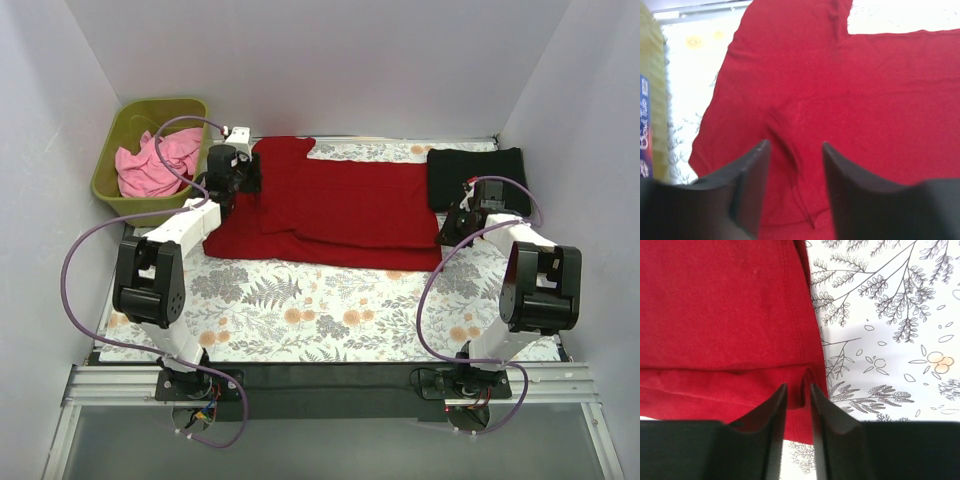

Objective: Fold and stack the t-shirts
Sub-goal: Fold the tshirt

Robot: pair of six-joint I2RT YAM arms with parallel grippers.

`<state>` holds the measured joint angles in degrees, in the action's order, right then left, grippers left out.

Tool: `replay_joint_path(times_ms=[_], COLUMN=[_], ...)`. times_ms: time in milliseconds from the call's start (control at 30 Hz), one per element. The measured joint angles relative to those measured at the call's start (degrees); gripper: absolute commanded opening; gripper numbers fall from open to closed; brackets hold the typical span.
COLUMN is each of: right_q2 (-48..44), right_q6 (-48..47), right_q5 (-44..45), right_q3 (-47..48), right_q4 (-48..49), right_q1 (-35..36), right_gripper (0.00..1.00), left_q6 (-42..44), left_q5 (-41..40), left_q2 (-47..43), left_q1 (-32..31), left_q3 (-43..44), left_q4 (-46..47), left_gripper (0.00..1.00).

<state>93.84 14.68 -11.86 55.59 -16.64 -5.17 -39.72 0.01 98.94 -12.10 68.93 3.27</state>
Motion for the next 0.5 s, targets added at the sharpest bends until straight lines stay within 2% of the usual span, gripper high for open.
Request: replay_joint_path(times_ms=[167, 200, 300, 500], right_q2=[-3.82, -4.90, -9.11, -15.67], right_q6=[0.57, 0.68, 1.18, 3.15], right_q5=[0.17, 0.15, -0.44, -0.50], right_q3=[-0.76, -1.20, -3.89, -13.49], right_q4=[0.13, 0.24, 0.68, 1.86], right_q1=[0.00, 0.00, 0.00, 0.00], right_gripper=[0.46, 0.51, 0.51, 0.56], left_q6=[-4.33, -5.79, -11.28, -21.57], left_q5=[-3.28, -4.20, -6.27, -8.83], left_q2=[-0.94, -1.57, -5.84, -25.09], left_q1=[0.00, 0.00, 0.00, 0.02], left_q3=[0.04, 0.02, -0.59, -12.26], left_q4=[-2.71, -4.26, -9.86, -18.51], left_gripper=[0.73, 0.74, 0.75, 0.75])
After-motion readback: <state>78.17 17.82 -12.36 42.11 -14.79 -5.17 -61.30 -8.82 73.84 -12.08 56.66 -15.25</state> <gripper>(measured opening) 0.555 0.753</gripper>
